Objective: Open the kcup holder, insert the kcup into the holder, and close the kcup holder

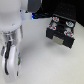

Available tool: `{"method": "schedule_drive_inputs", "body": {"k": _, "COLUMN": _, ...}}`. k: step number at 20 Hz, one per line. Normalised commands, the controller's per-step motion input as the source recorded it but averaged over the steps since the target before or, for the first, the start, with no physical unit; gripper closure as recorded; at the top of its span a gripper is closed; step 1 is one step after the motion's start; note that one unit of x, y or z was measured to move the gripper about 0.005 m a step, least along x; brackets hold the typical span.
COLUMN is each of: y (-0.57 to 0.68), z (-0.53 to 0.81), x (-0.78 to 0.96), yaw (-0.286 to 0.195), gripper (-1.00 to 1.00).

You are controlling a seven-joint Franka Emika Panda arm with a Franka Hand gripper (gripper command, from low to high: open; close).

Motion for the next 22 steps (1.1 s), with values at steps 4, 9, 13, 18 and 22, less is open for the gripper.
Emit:
{"method": "schedule_drive_inputs", "body": {"k": 4, "y": -0.02, "z": 0.11, "x": 0.13, "yaw": -0.067, "gripper": 1.00}}
{"method": "schedule_drive_inputs", "body": {"k": 9, "y": -0.02, "z": 0.13, "x": 0.08, "yaw": -0.059, "gripper": 1.00}}
{"method": "schedule_drive_inputs", "body": {"k": 13, "y": 0.00, "z": 0.20, "x": 0.06, "yaw": -0.048, "gripper": 1.00}}
{"method": "schedule_drive_inputs", "body": {"k": 18, "y": 0.19, "z": 0.59, "x": 0.06, "yaw": -0.038, "gripper": 1.00}}
{"method": "schedule_drive_inputs", "body": {"k": 22, "y": 0.42, "z": 0.90, "x": 0.04, "yaw": -0.017, "gripper": 1.00}}
